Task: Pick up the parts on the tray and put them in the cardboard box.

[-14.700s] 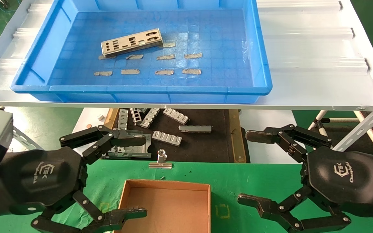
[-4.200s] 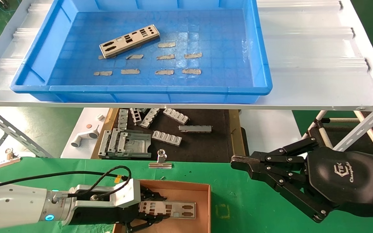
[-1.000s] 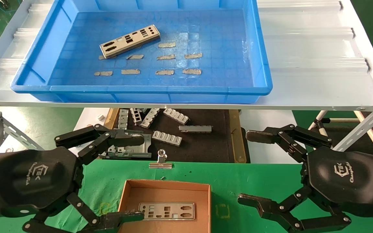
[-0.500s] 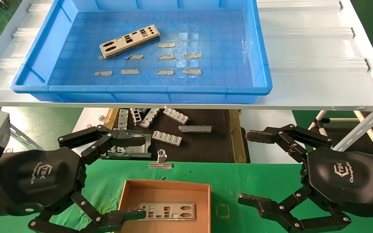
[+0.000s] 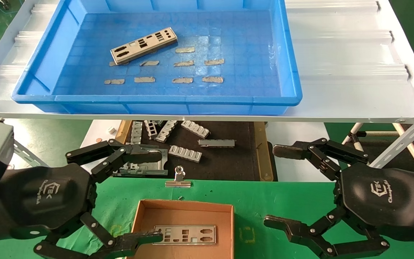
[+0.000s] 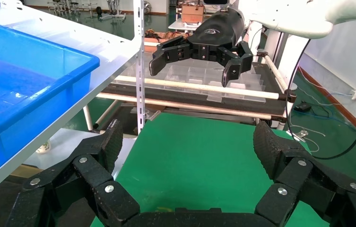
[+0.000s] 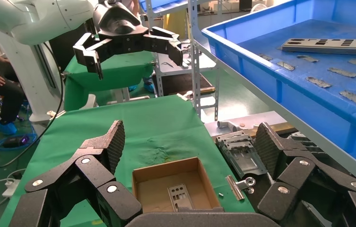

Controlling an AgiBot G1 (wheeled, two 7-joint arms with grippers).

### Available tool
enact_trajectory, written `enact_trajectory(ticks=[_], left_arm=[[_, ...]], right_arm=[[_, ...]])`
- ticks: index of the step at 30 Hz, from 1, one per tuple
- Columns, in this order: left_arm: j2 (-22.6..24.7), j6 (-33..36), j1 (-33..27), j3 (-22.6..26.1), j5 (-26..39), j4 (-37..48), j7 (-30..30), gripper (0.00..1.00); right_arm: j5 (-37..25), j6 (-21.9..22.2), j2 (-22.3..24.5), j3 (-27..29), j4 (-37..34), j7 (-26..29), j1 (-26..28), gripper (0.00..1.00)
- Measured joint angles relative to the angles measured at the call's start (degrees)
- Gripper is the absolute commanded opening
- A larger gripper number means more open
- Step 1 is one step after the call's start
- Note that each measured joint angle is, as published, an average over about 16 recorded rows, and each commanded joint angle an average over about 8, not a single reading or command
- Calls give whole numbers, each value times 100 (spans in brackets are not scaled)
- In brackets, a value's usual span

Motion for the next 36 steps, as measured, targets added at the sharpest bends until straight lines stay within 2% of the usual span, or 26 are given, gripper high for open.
enact_trajectory(ticks=[36], left_arm=[[6, -10, -7, 17, 8, 10, 8, 100]], right_arm=[[0, 0, 0, 0, 0, 0, 0, 100]])
